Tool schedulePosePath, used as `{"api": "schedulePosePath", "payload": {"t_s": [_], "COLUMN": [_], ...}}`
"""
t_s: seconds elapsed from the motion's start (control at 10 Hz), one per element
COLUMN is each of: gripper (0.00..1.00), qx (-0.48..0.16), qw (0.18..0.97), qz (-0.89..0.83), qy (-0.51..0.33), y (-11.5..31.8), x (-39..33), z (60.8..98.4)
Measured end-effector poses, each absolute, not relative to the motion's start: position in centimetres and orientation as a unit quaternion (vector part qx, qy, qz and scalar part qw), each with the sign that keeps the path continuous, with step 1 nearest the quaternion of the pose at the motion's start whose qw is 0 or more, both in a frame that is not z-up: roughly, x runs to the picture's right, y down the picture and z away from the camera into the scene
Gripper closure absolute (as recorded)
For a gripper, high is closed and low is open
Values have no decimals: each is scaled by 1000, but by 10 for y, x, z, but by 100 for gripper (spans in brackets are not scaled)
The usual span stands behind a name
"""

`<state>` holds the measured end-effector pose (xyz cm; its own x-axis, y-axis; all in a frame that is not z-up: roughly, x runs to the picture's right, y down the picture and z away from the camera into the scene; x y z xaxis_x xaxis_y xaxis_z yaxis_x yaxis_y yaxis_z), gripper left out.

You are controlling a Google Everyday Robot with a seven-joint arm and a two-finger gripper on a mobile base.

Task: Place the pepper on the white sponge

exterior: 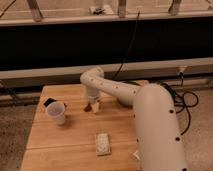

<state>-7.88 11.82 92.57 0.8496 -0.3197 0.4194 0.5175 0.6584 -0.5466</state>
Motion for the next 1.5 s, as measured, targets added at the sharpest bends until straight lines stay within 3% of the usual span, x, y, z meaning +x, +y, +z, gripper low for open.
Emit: {"api": "schedulePosePath", "payload": {"t_s": [0.2,1.5], "gripper": [100,100], "qx": [-342,-341], "qw": [899,893], "qz": [-235,-252], "qy": [-144,-152], "y": [117,105], "x": [-79,-59], "z": [925,851]}}
